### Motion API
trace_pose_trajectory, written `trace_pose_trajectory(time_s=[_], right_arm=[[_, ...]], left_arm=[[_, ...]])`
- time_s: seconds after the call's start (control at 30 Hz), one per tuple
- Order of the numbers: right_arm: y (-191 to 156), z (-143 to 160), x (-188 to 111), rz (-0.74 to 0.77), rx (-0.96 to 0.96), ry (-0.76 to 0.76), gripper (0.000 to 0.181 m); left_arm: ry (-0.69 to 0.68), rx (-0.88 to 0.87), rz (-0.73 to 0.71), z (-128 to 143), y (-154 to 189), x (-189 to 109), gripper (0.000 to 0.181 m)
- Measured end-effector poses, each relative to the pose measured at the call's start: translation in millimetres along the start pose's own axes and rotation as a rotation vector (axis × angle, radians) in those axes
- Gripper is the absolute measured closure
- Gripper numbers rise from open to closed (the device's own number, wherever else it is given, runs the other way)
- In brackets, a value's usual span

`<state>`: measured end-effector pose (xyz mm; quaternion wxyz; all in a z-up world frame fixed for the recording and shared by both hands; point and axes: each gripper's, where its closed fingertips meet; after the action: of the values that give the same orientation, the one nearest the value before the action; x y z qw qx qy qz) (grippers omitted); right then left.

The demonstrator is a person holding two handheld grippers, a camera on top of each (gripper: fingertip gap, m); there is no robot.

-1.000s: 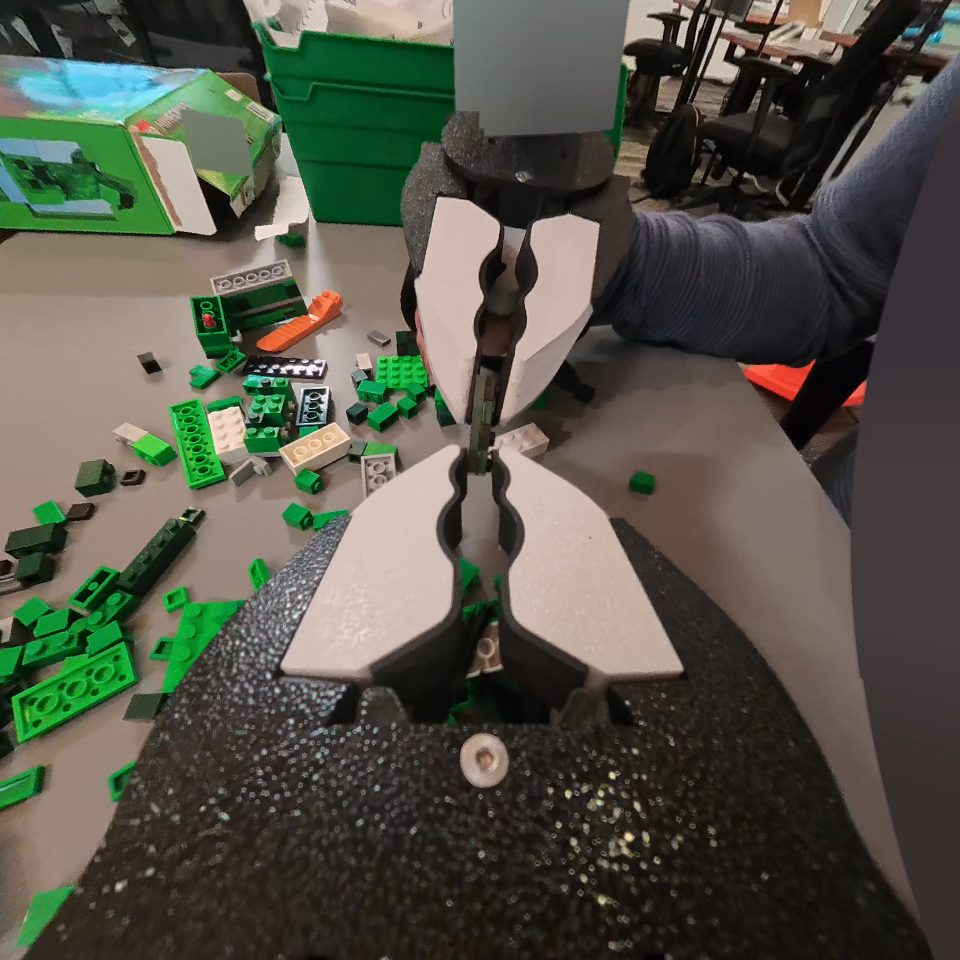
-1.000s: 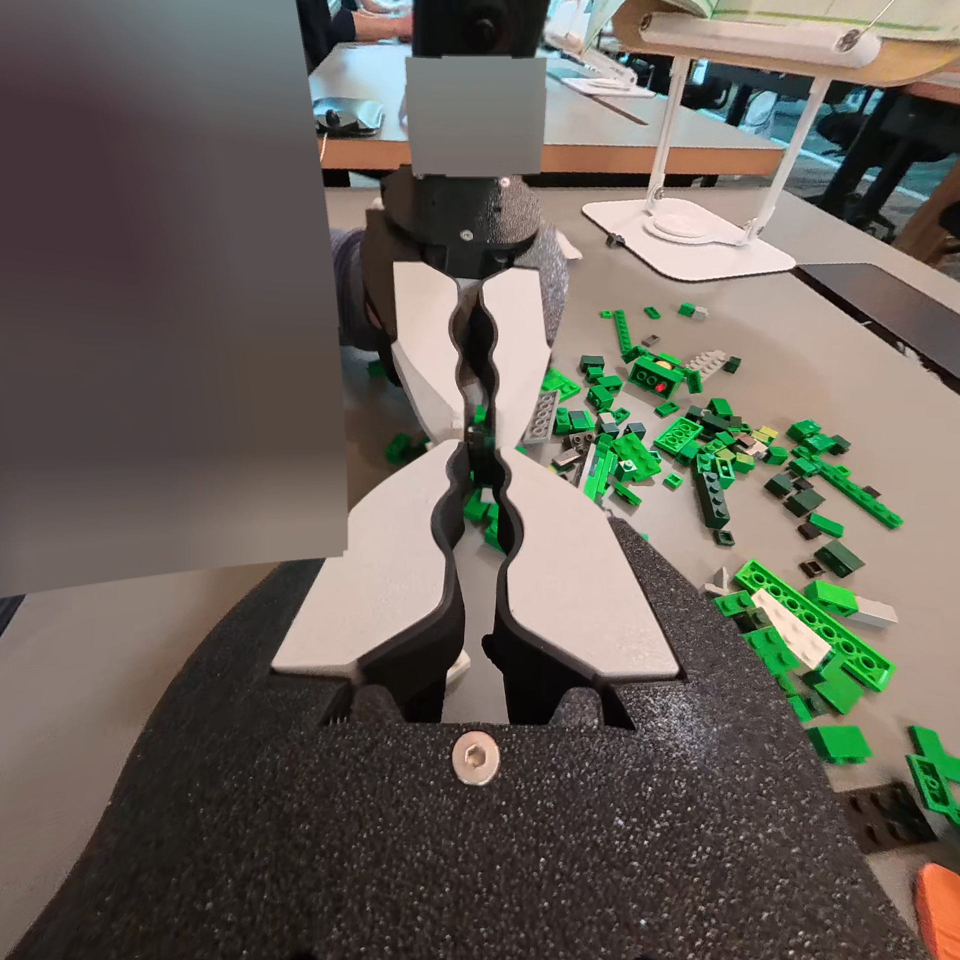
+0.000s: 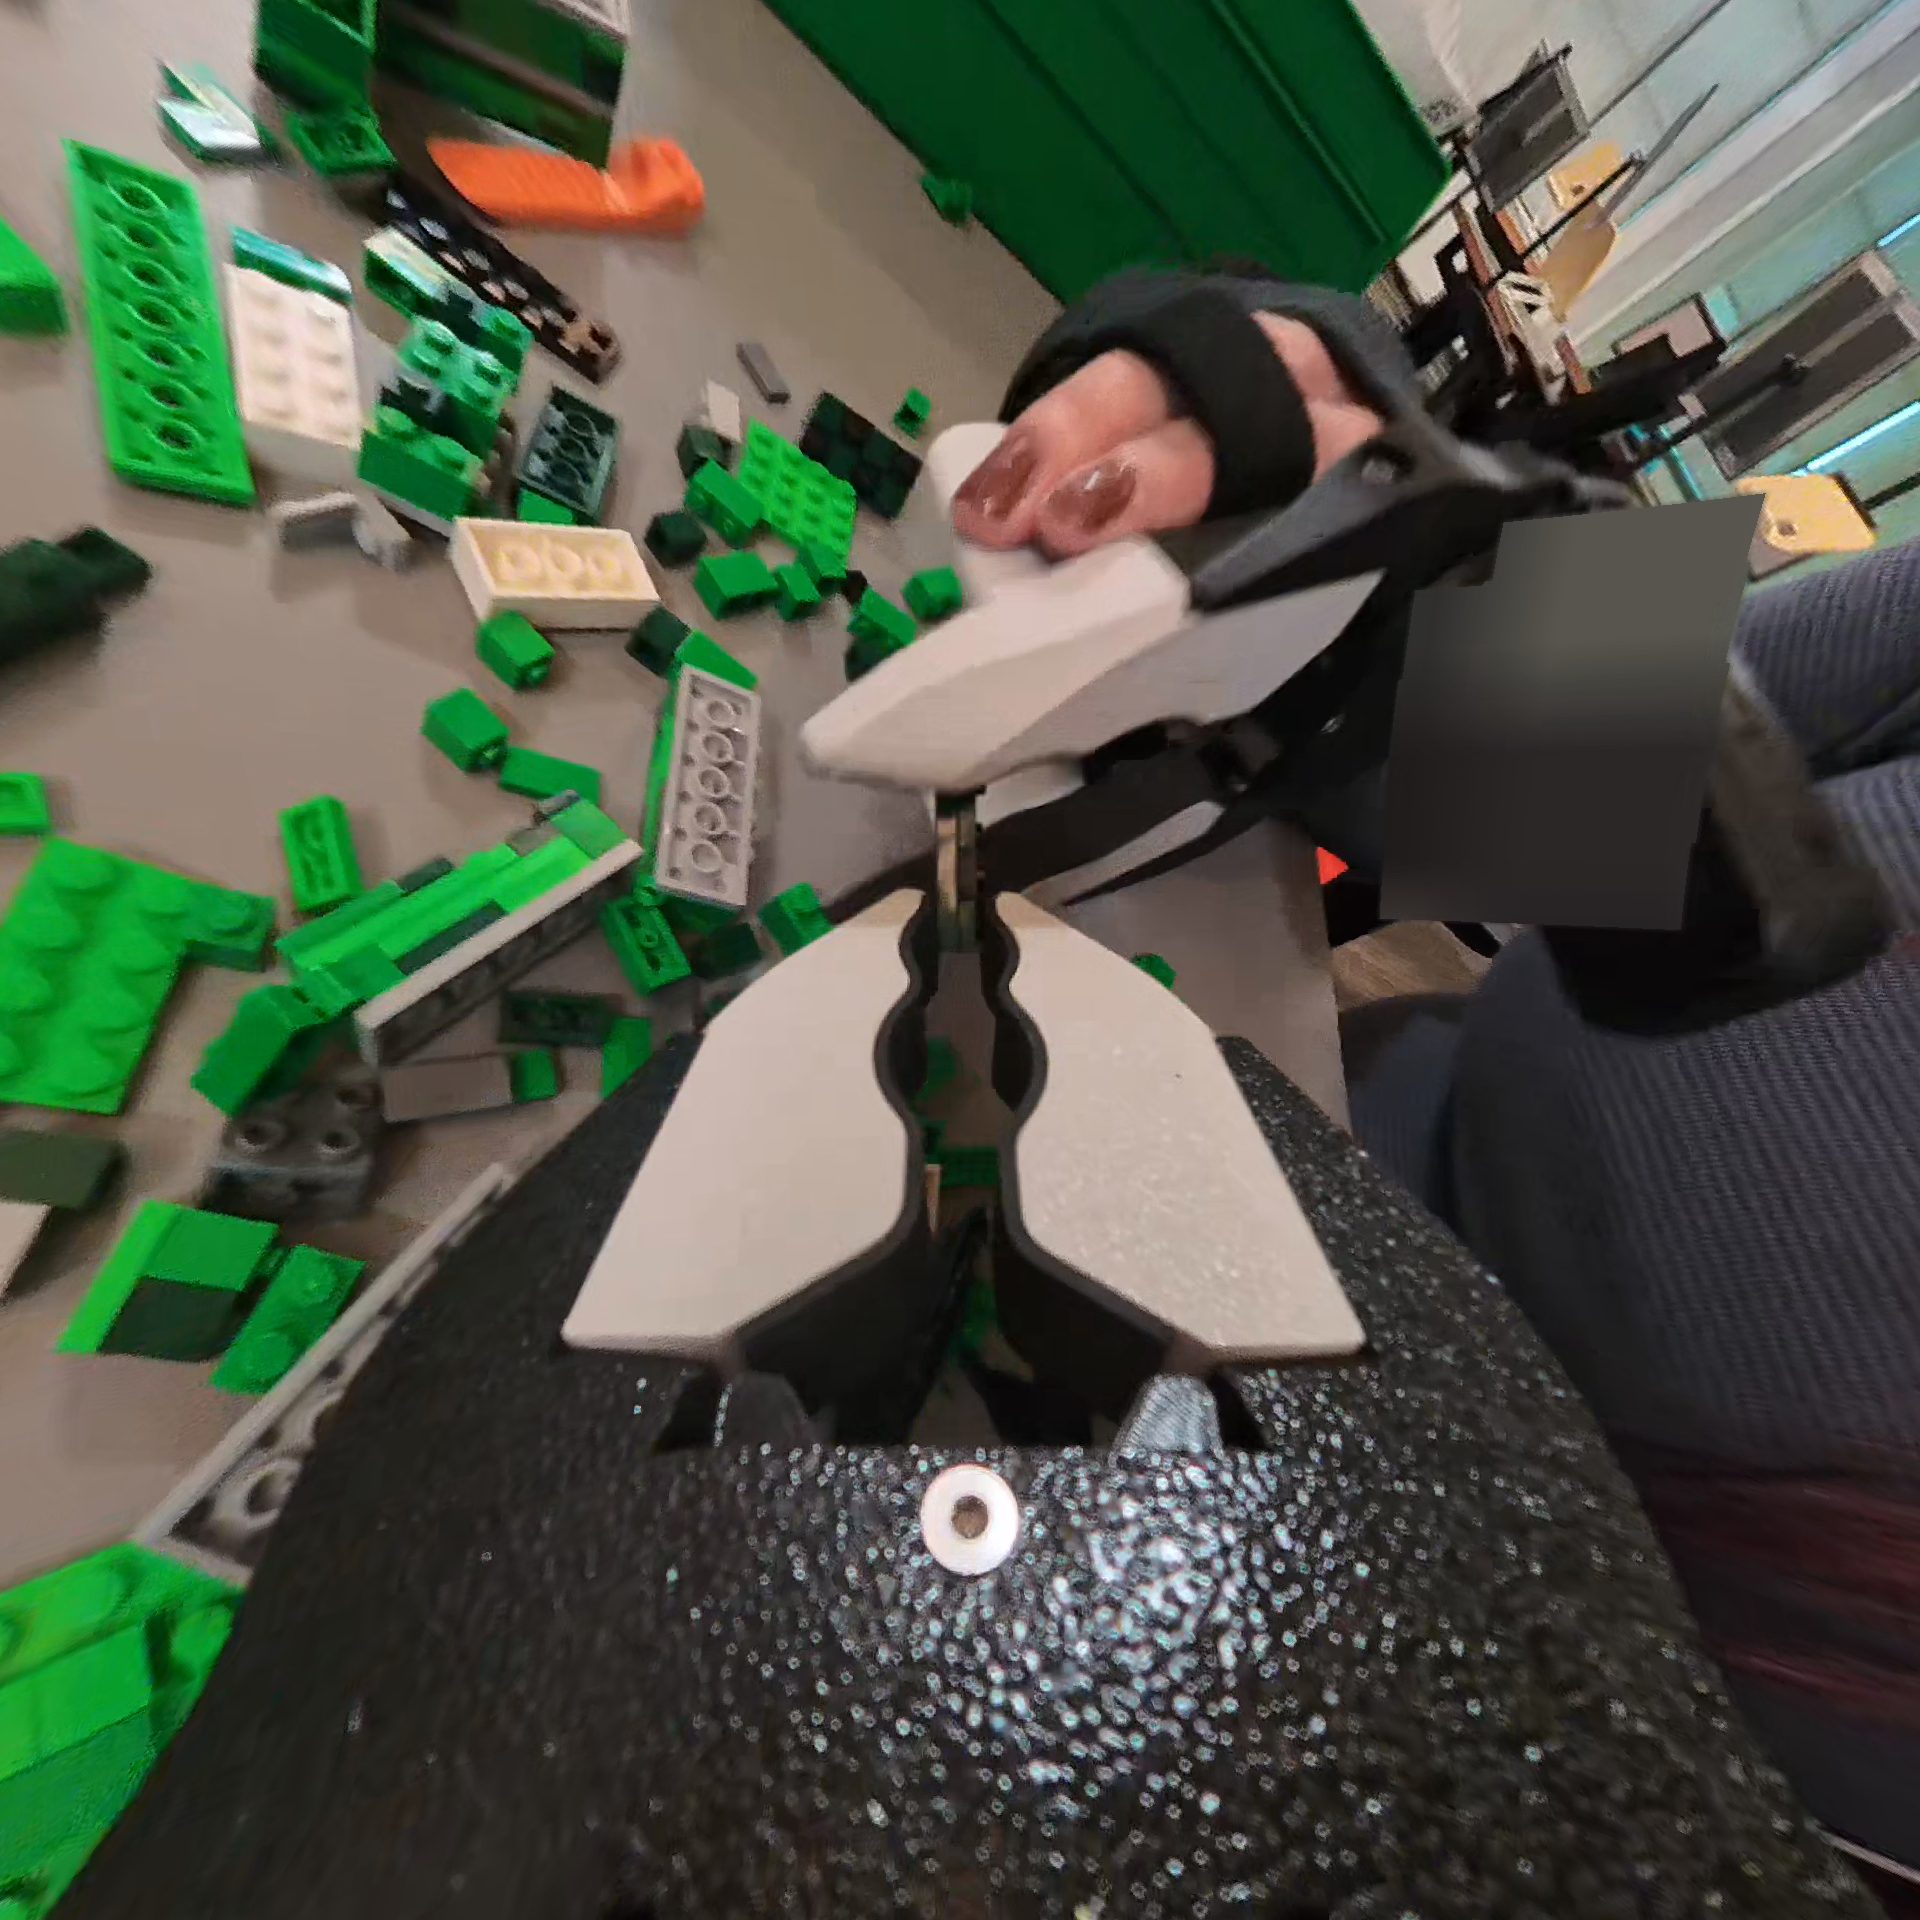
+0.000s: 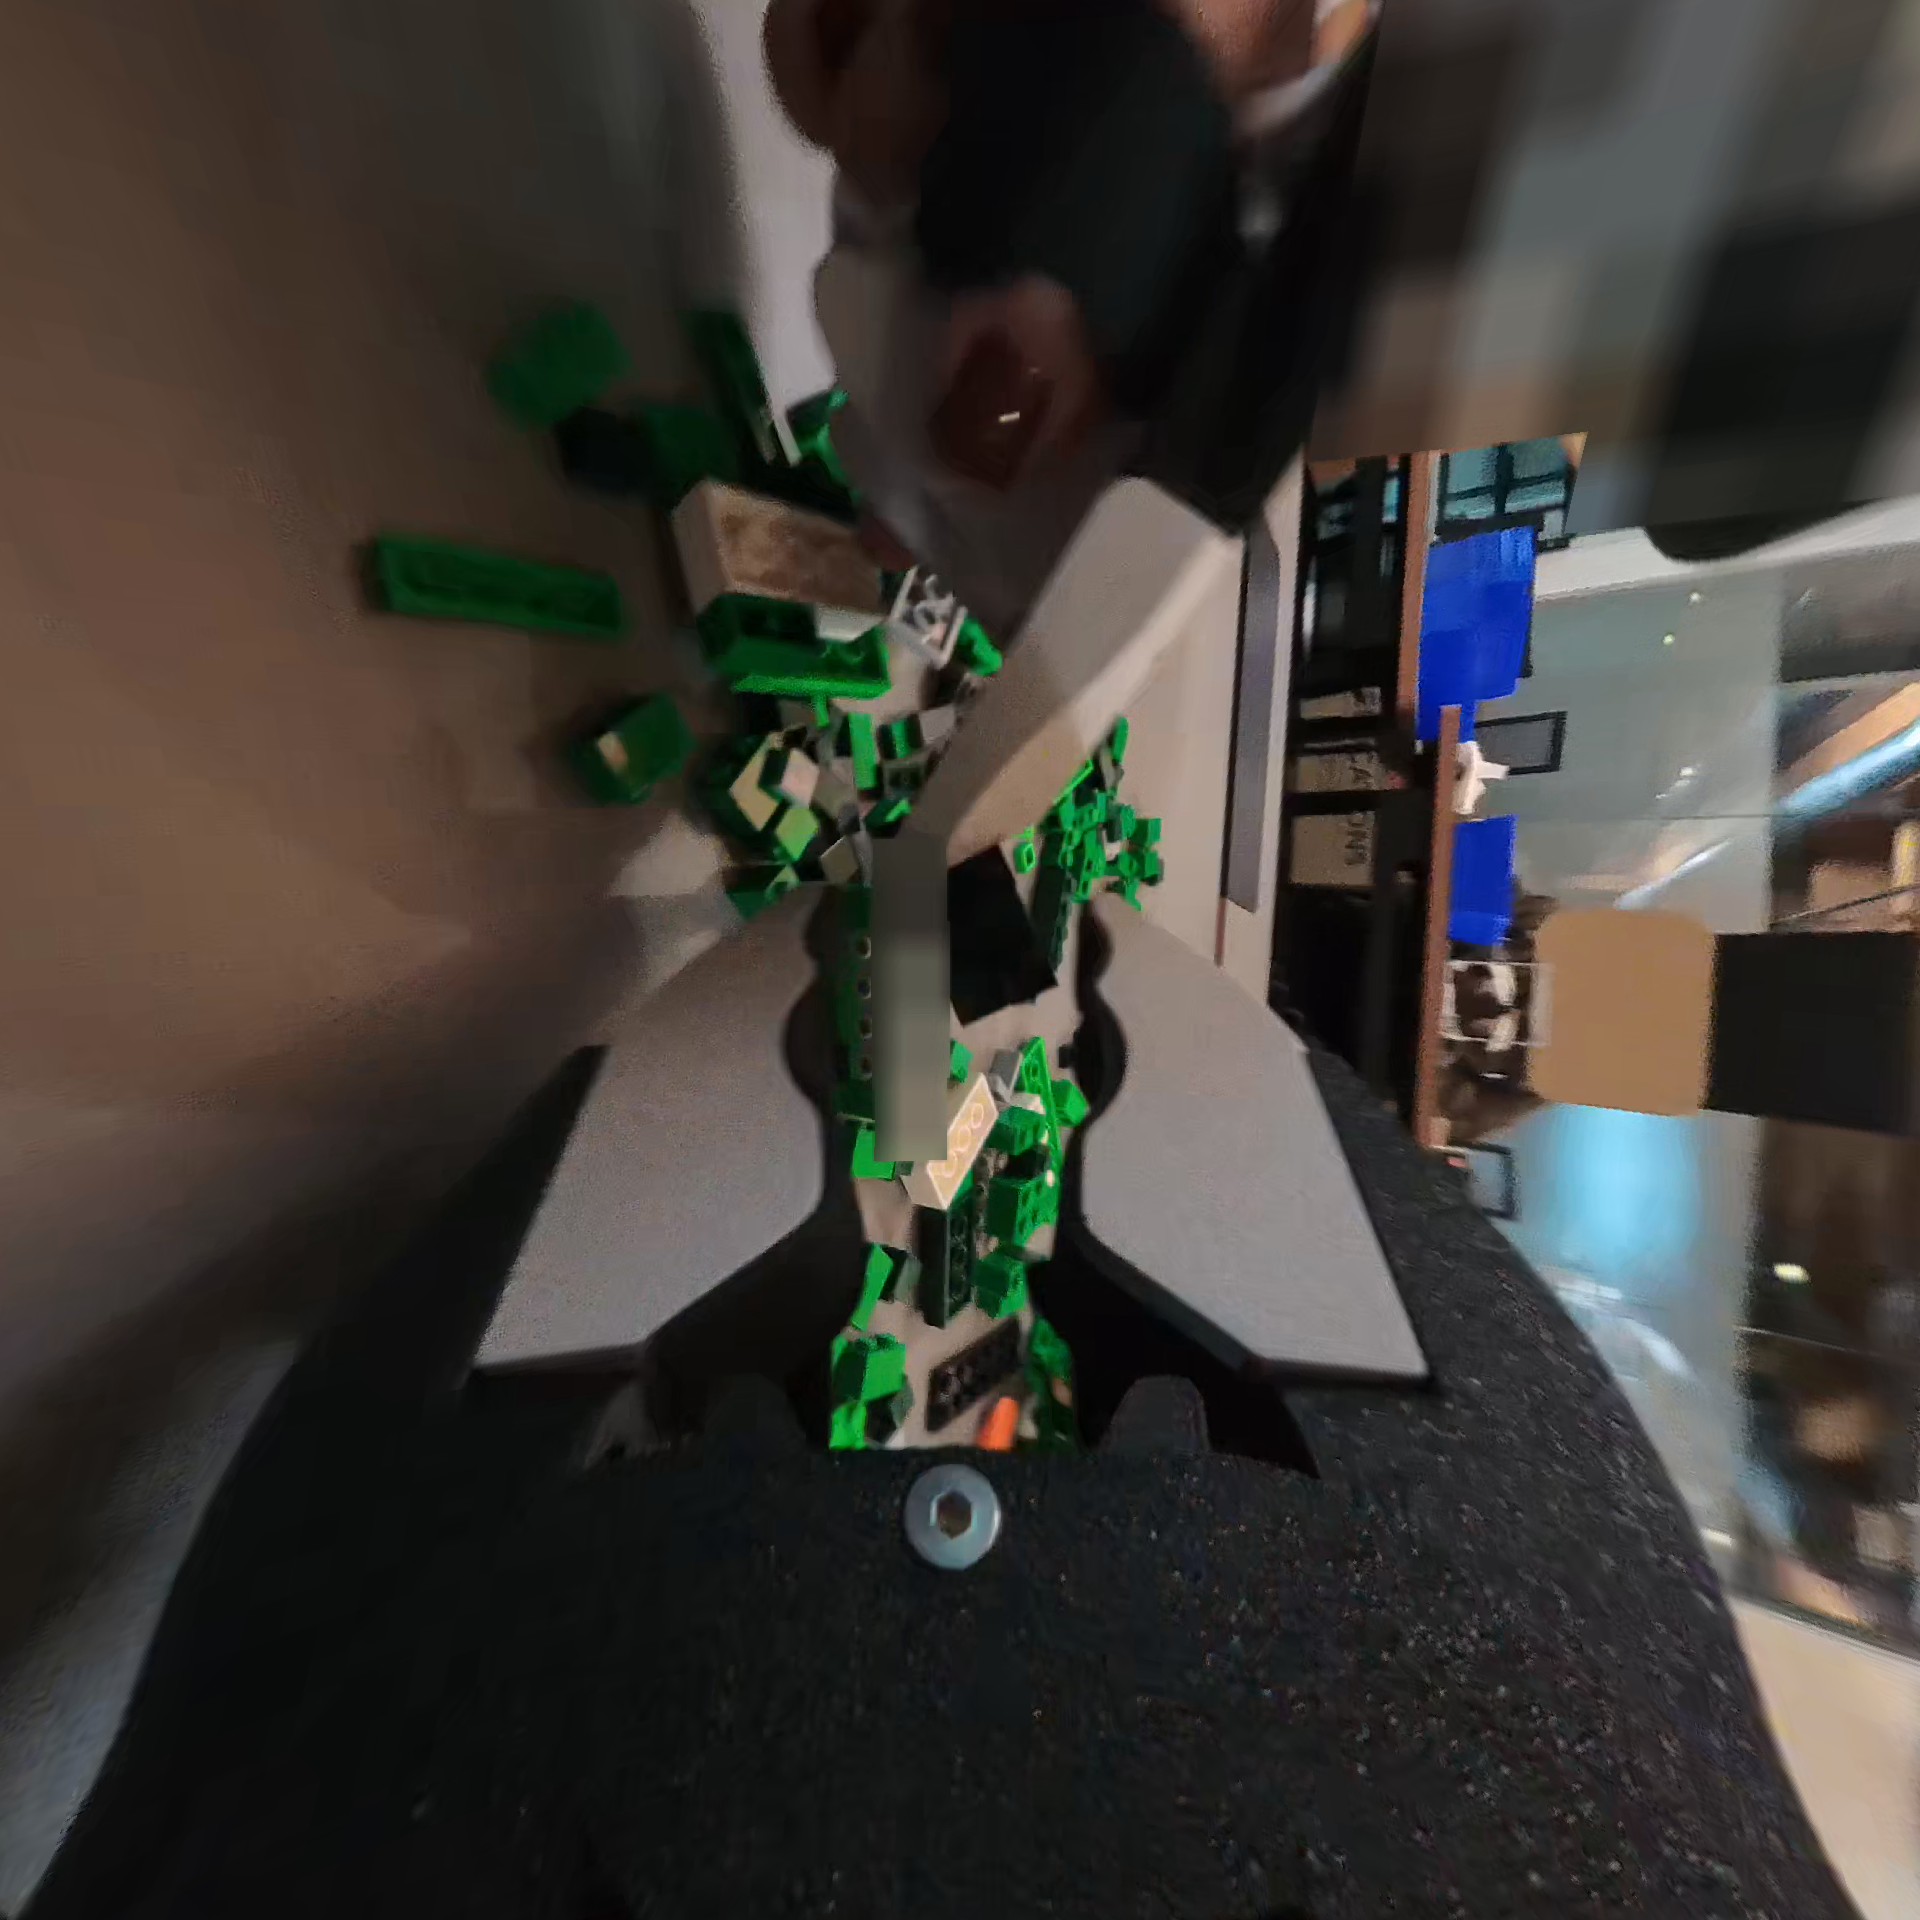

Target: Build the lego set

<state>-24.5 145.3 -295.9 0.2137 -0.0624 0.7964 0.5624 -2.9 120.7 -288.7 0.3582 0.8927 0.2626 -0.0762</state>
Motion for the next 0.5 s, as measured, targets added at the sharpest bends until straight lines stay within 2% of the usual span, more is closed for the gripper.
trace_pose_trajectory(time_s=[0.07, 0.1, 0.23, 0.3, 0.37, 0.5], right_arm=[[0, 4, 2, 0.014, -0.078, -0.048, 0.162], [0, 6, 2, 0.008, -0.078, -0.059, 0.163], [1, 10, 1, 0.007, -0.013, -0.069, 0.165], [-4, 9, 2, -0.022, 0.034, -0.047, 0.166], [-6, 8, 3, -0.037, 0.07, -0.032, 0.166], [14, 9, 0, 0.101, 0.026, -0.05, 0.167]], left_arm=[[-0.028, -0.003, -0.005, 4, 0, 1, 0.173], [-0.026, -0.002, -0.01, 4, -1, 2, 0.173], [0.029, 0.027, -0.01, -3, -2, 3, 0.173], [0.018, 0.032, 0.013, -2, 3, 6, 0.165], [0.006, 0.056, -0.009, 0, -1, 6, 0.171], [0.106, -0.05, 0.027, -14, 0, 1, 0.173]])
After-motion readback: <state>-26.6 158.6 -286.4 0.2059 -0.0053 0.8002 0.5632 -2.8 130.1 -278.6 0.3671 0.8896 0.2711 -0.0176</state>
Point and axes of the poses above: each gripper's, where its closed fingertips meet, x out along the fingers, z out of its underside, y = z × x across the jaws, and after that the axes turned 9 degrees about y, right-handed
